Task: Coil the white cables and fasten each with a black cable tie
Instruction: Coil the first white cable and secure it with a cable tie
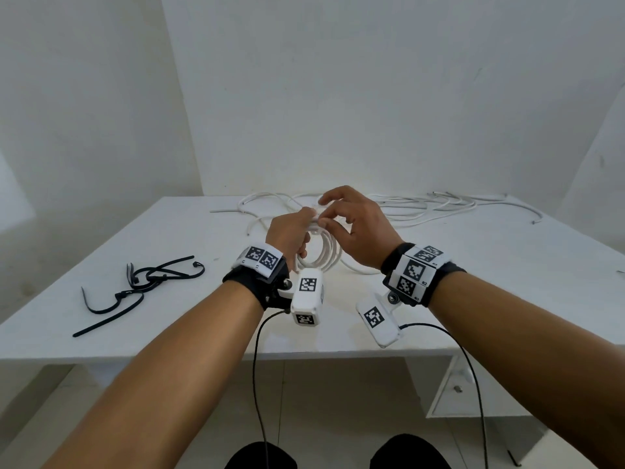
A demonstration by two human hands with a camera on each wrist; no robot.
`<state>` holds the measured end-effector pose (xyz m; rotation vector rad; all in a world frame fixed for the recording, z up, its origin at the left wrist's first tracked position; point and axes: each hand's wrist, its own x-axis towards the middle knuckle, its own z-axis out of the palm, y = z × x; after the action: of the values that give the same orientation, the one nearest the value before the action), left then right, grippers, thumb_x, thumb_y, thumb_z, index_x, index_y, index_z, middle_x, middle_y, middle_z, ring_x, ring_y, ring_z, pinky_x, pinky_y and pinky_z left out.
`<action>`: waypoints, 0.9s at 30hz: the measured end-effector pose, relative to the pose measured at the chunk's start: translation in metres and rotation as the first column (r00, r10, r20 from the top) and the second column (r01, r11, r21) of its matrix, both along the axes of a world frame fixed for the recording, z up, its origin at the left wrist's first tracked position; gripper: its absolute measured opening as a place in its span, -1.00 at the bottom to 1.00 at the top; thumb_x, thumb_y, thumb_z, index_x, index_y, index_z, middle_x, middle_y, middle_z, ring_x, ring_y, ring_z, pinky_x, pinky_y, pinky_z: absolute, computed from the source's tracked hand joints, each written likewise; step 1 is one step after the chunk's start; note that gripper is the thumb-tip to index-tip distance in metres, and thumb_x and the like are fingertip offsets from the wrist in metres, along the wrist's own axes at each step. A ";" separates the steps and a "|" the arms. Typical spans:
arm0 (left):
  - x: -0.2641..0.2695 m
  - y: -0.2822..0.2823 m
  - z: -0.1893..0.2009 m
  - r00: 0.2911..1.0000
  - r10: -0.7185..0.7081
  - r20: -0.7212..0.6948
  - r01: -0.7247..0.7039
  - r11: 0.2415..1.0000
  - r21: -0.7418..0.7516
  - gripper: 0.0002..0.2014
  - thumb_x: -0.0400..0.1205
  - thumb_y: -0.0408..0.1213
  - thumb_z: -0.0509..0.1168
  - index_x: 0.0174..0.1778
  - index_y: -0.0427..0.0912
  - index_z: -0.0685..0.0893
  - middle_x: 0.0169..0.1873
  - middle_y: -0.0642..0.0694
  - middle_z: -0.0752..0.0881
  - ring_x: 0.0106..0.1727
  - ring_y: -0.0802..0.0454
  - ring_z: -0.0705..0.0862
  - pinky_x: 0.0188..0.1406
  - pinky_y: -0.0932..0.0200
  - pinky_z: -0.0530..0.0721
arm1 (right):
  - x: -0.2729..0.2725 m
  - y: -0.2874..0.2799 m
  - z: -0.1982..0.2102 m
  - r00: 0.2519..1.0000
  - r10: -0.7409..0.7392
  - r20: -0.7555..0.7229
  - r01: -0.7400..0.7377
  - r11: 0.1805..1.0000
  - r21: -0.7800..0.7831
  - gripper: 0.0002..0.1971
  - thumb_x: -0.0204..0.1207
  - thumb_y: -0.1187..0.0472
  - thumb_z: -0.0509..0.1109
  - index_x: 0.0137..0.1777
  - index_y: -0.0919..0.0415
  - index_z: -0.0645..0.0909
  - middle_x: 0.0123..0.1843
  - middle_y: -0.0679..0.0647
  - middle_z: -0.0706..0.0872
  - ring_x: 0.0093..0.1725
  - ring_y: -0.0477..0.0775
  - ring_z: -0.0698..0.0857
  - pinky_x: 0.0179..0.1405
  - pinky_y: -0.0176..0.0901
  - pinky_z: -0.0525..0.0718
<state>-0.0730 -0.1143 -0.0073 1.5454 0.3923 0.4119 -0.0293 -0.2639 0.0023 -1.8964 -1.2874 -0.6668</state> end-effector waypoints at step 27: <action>0.001 -0.006 -0.005 0.990 0.022 0.137 -0.026 0.999 0.028 -0.79 0.57 -0.16 0.41 -0.36 -0.12 0.75 -0.62 0.05 0.51 -0.55 0.09 0.41 -0.55 0.21 0.40 | 0.008 0.000 0.022 0.752 0.139 -0.644 0.021 0.972 0.235 -0.88 0.65 0.26 0.39 0.00 0.32 0.68 -0.15 0.16 0.82 -0.18 0.08 0.82 -0.19 -0.02 0.79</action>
<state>-0.0716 -0.1208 -0.0128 1.5327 0.2992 0.5414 -0.0210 -0.2638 0.0245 -1.6600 -0.7626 -0.0649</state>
